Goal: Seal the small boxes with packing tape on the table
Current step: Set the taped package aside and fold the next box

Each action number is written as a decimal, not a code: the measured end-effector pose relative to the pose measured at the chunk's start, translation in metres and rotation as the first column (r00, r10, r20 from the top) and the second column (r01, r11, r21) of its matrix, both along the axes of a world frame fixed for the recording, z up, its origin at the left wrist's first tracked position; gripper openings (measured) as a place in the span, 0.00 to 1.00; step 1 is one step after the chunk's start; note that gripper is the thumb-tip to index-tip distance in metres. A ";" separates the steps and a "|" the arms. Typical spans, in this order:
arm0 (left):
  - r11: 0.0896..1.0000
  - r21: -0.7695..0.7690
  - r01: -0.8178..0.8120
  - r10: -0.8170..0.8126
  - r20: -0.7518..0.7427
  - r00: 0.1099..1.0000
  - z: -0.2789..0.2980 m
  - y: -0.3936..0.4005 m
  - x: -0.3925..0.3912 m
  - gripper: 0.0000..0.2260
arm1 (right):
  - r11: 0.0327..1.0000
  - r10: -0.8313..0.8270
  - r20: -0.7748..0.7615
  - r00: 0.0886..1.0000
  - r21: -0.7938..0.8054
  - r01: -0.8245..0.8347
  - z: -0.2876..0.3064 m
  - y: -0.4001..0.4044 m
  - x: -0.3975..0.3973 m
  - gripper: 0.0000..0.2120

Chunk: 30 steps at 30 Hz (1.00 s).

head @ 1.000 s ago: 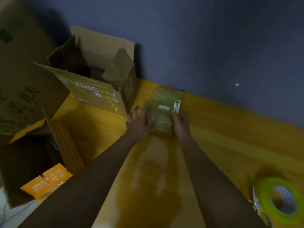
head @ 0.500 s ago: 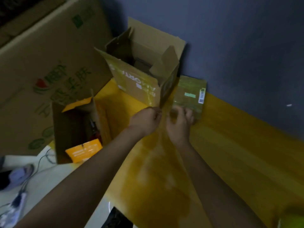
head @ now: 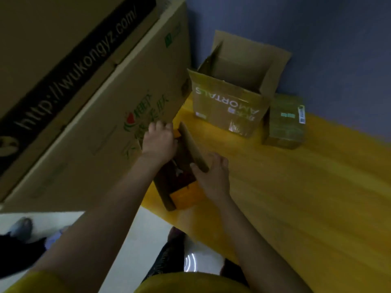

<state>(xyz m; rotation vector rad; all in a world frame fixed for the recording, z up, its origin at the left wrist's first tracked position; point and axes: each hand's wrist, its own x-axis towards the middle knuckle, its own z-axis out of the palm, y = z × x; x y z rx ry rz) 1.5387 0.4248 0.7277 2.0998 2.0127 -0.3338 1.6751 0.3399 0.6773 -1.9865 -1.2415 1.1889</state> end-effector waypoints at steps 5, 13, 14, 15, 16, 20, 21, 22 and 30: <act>0.954 -0.293 0.066 -0.064 0.015 0.998 -0.025 0.026 -0.014 0.28 | 0.955 -0.289 0.060 0.955 -0.056 0.293 -0.004 -0.016 -0.015 0.32; 0.954 -0.174 0.245 -0.224 0.129 0.966 -0.022 0.020 -0.011 0.19 | 0.939 -0.344 0.219 0.913 0.108 0.327 0.004 -0.031 -0.005 0.10; 0.953 -0.153 0.261 -0.236 0.160 0.958 -0.021 0.017 -0.005 0.19 | 0.929 -0.369 0.250 0.895 0.132 0.346 0.005 -0.033 0.006 0.09; 0.951 -0.136 0.278 -0.250 0.194 0.949 -0.020 0.012 0.004 0.18 | 0.920 -0.392 0.289 0.873 0.146 0.365 0.004 -0.035 0.019 0.09; 0.948 -0.124 0.294 -0.260 0.232 0.937 -0.020 0.008 0.015 0.18 | 0.910 -0.416 0.330 0.848 0.153 0.387 0.005 -0.038 0.035 0.09; 0.933 -0.123 0.339 -0.257 0.432 0.864 -0.017 -0.020 0.072 0.15 | 0.853 -0.511 0.425 0.747 0.142 0.503 0.023 -0.053 0.106 0.10; 0.927 -0.122 0.356 -0.260 0.477 0.840 -0.017 -0.028 0.087 0.15 | 0.843 -0.523 0.419 0.742 0.129 0.522 0.028 -0.056 0.123 0.11; 0.919 -0.124 0.375 -0.265 0.511 0.818 -0.017 -0.036 0.101 0.15 | 0.845 -0.515 0.421 0.747 0.101 0.525 0.033 -0.060 0.139 0.12; 0.825 -0.090 0.558 -0.462 0.461 0.757 -0.009 -0.045 0.207 0.15 | 0.804 -0.360 0.609 0.707 -0.183 0.566 0.047 -0.097 0.230 0.17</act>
